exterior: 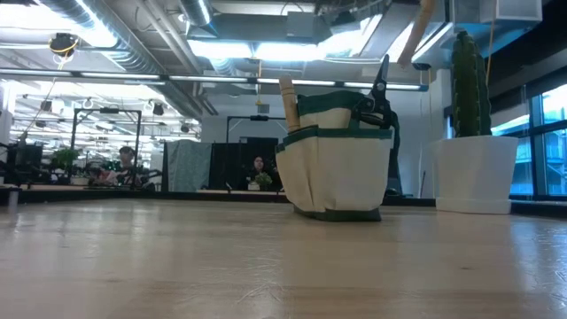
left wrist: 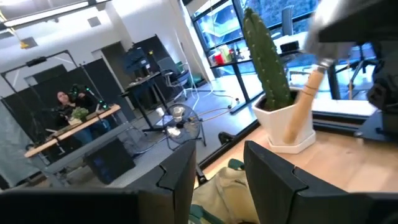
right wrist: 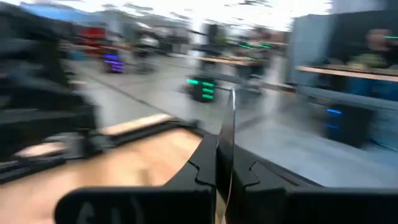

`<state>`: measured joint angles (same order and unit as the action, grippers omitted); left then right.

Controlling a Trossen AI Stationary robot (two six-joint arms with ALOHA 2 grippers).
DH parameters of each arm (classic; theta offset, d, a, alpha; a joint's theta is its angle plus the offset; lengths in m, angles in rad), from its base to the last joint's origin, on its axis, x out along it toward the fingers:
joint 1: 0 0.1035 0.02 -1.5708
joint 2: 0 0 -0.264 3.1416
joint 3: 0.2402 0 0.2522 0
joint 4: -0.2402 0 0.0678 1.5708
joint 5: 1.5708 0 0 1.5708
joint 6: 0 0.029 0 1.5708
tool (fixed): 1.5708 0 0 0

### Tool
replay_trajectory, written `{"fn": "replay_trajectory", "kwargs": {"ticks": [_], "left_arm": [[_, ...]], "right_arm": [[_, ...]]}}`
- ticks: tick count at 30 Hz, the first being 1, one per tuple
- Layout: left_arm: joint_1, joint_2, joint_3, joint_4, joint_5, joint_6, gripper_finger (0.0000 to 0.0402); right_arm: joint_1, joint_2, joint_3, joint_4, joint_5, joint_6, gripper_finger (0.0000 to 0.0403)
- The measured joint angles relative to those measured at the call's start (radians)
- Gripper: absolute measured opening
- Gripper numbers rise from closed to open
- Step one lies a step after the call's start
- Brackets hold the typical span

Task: Pick & Place Garden tools in Gardening bag
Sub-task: Put the brown trowel into the green gardening bag

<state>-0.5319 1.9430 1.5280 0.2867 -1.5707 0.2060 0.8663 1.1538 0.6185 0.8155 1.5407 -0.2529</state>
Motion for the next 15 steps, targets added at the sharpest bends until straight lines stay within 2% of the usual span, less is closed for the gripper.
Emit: {"fn": "replay_trajectory", "kwargs": {"ticks": [2, 6, 8, 13, 15], "left_arm": [[-0.008, 0.0, 0.0, 0.001, 0.0, -0.009, 0.0129], [-0.013, 0.0, 0.0, 0.001, 0.0, -0.015, 0.0129], [-0.012, 0.0, 0.0, 0.0, 0.0, -0.024, 0.0129], [-0.012, 0.0, 0.0, 0.0, 0.0, -0.029, 0.0129], [-0.012, 0.0, 0.0, 0.0, 0.0, -0.037, 0.0129]], "right_arm": [[0.031, 0.0, -0.005, -0.062, -0.091, 0.081, 0.0], [0.03, 0.0, -0.005, -0.231, -0.424, 0.269, 0.0], [0.001, 0.0, 0.014, -0.358, -0.542, 0.344, 0.0], [-0.124, -0.052, 0.137, -0.956, -0.757, 0.675, 0.0], [-0.16, -0.061, 0.169, -1.136, -0.744, 0.748, 0.0]]}}
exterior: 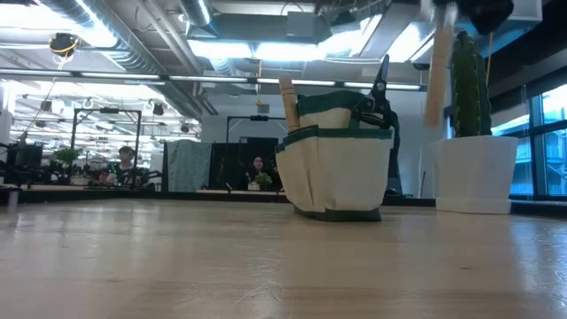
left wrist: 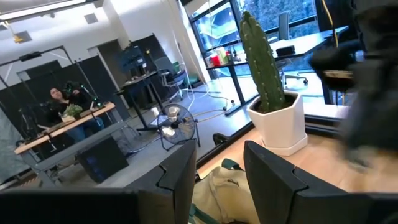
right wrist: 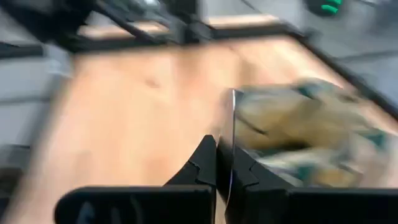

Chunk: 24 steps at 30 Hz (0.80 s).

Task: Pick & Place Garden tools in Gardening bag
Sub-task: Put the brown trowel into the green gardening bag

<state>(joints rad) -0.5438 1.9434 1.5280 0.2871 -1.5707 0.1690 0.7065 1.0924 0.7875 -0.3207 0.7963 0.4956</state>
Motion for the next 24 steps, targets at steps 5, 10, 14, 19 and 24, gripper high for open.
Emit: {"fn": "replay_trajectory", "kwargs": {"ticks": [5, 10, 14, 19, 24], "left_arm": [[-0.007, 0.0, 0.0, 0.0, 0.0, -0.002, 0.0129], [-0.018, 0.0, 0.0, -0.002, 0.0, -0.002, 0.0129], [-0.019, 0.0, 0.0, -0.019, 0.0, -0.002, 0.0129], [-0.016, 0.0, 0.0, -0.051, 0.0, -0.009, 0.0129], [-0.006, 0.0, 0.0, -0.057, 0.0, 0.008, 0.0129]], "right_arm": [[-0.054, -0.057, 0.028, -0.145, 0.098, 0.029, 0.0], [-0.124, -0.13, 0.001, -0.189, 0.258, 0.028, 0.0], [-0.218, -0.161, -0.038, -0.168, 0.268, 0.048, 0.0], [-0.307, -0.121, -0.109, 0.101, 0.149, -0.098, 0.0], [-0.35, -0.067, -0.133, 0.259, 0.11, -0.203, 0.0]]}}
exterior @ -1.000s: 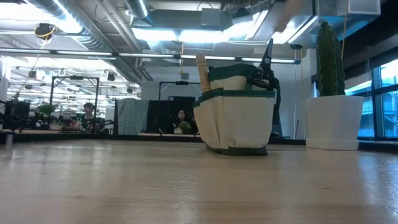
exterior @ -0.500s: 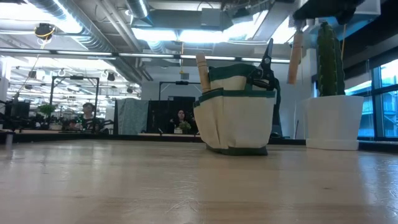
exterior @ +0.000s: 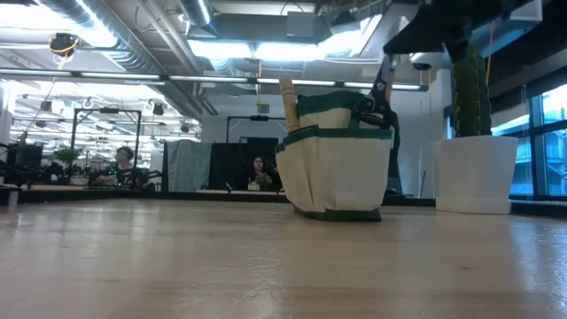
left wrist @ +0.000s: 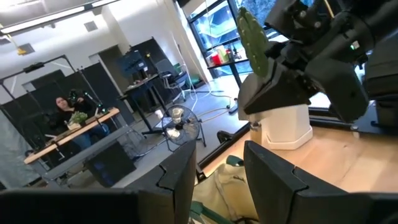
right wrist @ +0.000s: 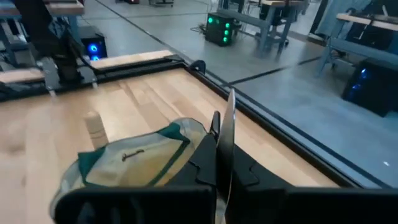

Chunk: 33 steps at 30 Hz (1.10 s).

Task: Pick & Place Garden tools in Gardening bag
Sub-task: Put the brown trowel into the green gardening bag

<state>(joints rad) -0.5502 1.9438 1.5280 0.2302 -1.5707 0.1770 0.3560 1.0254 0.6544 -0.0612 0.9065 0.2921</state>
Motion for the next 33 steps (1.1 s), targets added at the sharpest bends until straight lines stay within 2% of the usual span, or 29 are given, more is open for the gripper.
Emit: {"fn": "replay_trajectory", "kwargs": {"ticks": [11, 21, 29, 33], "left_arm": [[0.026, 0.0, 0.0, -0.004, 0.0, 0.045, 0.0129], [0.031, 0.0, 0.0, -0.023, 0.0, 0.042, 0.0129], [0.031, 0.0, 0.0, -0.11, 0.0, -0.058, 0.0129], [0.052, 0.0, 0.0, -0.212, 0.007, -0.185, 0.0129]], "right_arm": [[-0.049, 0.075, -0.002, 0.152, -0.153, -0.076, 0.0], [-0.048, 0.081, -0.002, 0.187, -0.17, -0.094, 0.0], [-0.028, 0.081, 0.01, 0.2, -0.169, -0.099, 0.0], [-0.012, 0.08, 0.01, 0.202, -0.158, -0.099, 0.0]]}}
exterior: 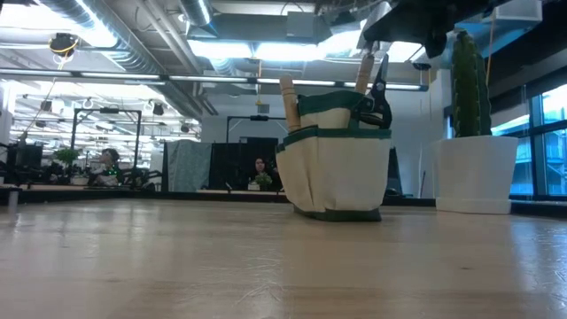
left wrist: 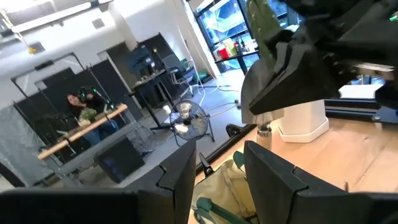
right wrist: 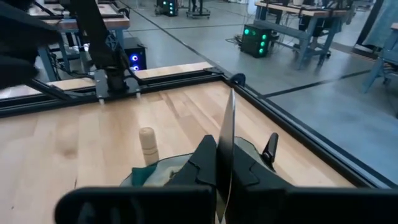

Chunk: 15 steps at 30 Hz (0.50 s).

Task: Pick & Place Garden tools in Gardening bag
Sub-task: Put the brown trowel into the green gardening bag

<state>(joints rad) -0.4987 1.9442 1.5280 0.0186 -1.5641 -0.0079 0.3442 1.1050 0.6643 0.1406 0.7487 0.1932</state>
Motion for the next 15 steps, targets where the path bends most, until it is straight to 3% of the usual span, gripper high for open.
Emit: {"fn": "replay_trajectory", "kwargs": {"ticks": [7, 15], "left_arm": [[0.097, -0.001, 0.0, -0.145, 0.284, -0.189, 0.0129], [0.116, -0.014, 0.0, -0.187, 0.295, -0.208, 0.0129]], "right_arm": [[0.006, 0.0, 0.0, -0.022, 0.025, 0.008, 0.0], [0.009, 0.0, 0.0, -0.062, 0.085, 0.009, 0.0]]}}
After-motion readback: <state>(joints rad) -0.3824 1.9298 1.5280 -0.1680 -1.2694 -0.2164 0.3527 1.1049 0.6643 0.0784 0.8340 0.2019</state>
